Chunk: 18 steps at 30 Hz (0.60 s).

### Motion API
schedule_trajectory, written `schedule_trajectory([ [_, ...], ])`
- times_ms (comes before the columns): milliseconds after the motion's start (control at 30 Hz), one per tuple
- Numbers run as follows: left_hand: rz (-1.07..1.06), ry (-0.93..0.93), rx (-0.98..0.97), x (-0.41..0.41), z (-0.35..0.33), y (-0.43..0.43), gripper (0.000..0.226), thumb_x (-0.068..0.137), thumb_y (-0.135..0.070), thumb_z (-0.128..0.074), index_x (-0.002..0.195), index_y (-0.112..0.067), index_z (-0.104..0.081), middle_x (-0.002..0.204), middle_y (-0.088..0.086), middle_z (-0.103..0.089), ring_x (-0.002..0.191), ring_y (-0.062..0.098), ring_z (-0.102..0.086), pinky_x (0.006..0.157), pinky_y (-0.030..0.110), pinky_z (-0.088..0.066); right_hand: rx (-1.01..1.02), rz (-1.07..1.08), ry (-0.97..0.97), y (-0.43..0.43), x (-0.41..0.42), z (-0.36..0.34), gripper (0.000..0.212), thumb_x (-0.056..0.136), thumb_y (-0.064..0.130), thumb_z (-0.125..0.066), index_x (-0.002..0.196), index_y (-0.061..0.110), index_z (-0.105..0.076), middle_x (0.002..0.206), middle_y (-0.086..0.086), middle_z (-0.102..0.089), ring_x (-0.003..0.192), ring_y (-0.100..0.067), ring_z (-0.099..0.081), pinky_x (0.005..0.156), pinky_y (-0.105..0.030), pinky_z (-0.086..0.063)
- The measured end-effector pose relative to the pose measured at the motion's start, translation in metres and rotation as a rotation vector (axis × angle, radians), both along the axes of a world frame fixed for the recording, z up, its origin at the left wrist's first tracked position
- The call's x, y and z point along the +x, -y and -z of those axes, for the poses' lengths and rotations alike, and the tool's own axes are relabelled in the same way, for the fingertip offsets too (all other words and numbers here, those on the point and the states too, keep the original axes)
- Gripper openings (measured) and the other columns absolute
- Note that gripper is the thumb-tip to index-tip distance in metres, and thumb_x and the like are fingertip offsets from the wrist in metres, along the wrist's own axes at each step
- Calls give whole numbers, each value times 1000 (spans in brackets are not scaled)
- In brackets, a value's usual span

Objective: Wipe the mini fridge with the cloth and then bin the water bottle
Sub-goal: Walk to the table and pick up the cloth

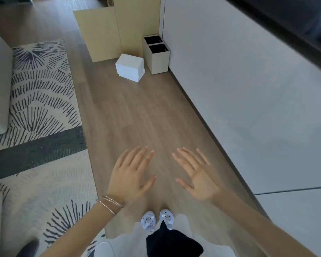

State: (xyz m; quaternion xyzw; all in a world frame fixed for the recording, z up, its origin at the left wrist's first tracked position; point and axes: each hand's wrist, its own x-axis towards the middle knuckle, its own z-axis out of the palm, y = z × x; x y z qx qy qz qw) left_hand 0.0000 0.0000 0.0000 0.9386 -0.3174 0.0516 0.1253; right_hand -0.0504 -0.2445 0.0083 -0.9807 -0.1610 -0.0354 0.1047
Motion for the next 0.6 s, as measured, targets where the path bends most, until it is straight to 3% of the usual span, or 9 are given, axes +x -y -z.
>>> schedule_trajectory([
  [167,-13,56,-27,23,-5,-18,64,90,-54,-43,141,-16,-51,144,5,-51,131,29,-49,106,48,-38,-27,-23,15,-15,31,-16,62,92,51,-35,146,20,-29,150,-4,-35,140,-15,-24,114,-43,-15],
  [600,-107,18,-50,111,9,-39,65,91,-56,-41,142,-17,-49,144,3,-50,132,27,-47,108,46,-35,78,-101,84,-34,143,-4,59,91,41,-48,143,15,-38,149,-5,-37,140,-17,-29,114,-46,-23],
])
